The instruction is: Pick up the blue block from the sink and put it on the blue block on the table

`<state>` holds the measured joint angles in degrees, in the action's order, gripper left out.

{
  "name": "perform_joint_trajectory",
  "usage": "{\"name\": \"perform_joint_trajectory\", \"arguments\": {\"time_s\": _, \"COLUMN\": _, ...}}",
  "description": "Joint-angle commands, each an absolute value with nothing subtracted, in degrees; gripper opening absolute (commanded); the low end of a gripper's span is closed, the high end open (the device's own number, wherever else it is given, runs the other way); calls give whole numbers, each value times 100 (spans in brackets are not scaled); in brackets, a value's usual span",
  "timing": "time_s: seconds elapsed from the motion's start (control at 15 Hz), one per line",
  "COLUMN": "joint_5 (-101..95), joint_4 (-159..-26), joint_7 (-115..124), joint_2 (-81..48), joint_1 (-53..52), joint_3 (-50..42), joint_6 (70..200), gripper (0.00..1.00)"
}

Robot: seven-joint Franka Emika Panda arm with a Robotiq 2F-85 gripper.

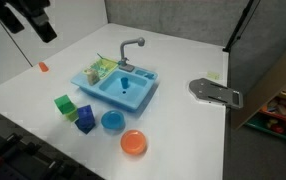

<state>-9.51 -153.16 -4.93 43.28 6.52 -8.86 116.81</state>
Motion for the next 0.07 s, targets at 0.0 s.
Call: {"name": "perform_joint_trajectory", "arguments": {"time_s": 0.0, "joint_5": -909, "joint_4": -15305, "joint_7": -525, "joint_2": 4321, "joint_1": 704, "joint_3": -837, "joint_6": 11670, "gripper": 100}}
